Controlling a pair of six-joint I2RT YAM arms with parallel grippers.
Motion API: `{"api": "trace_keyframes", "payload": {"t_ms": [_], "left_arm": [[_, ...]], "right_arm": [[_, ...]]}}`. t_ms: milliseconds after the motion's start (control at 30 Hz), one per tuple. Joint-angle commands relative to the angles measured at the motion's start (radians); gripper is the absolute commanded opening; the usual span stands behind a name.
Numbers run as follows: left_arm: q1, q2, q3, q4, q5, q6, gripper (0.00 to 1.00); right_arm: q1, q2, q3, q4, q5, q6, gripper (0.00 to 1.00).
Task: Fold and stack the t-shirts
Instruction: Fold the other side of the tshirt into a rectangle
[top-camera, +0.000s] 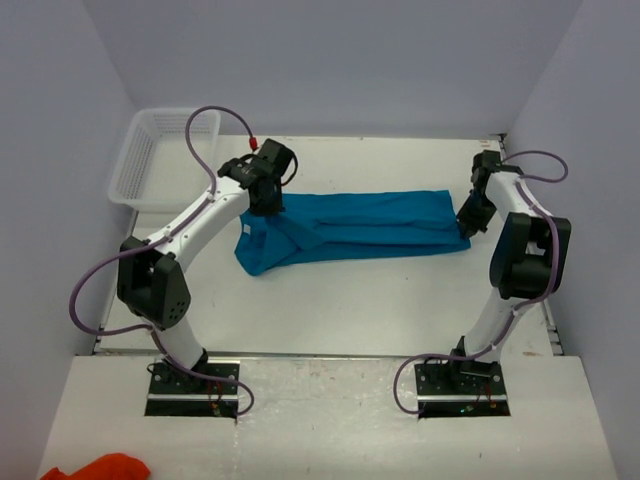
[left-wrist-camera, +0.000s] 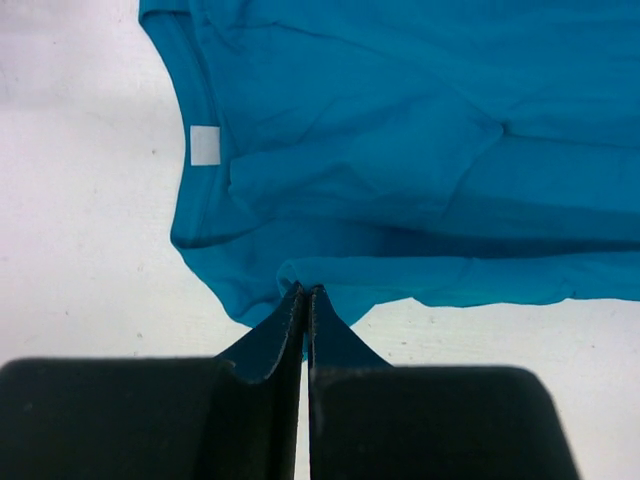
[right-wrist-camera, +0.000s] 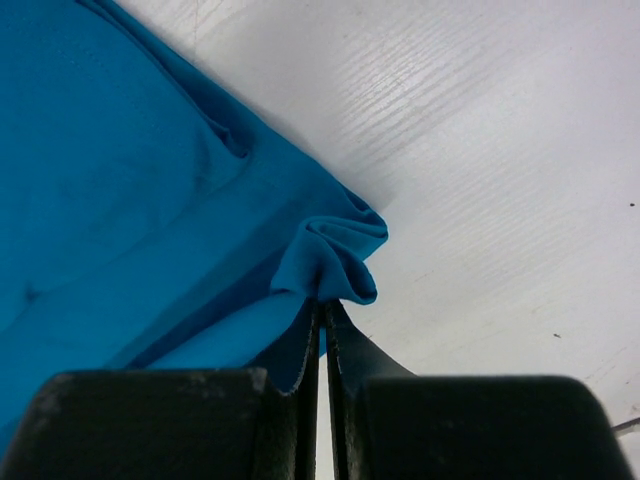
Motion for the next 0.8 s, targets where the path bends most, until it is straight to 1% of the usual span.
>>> {"api": "trace_keyframes", "payload": {"t_ms": [0,300,567,767], "left_arm": [[0.029,0.028,0.066,0.019,-0.003,0.055,0.0],[0.066,0.082,0.081,0.045,0.015,0.072,0.0],[0.081,0.161,0.156,0.041,0.04,0.086,0.0],[0.083,0.217,0.187,0.056,0.043,0.092,0.0]], "right_arm": [[0.009,0.023,0.073,-0.031,0.036,-0.017,0.0],[0.021,0.095,0.151,-0.057,0.037,-0.017,0.0],[0.021,0.132,0.205,-0.074,0.043,-0.019,0.0],[0.022,0.165,0.231,-0.075,0.036,-0.028,0.05]]}}
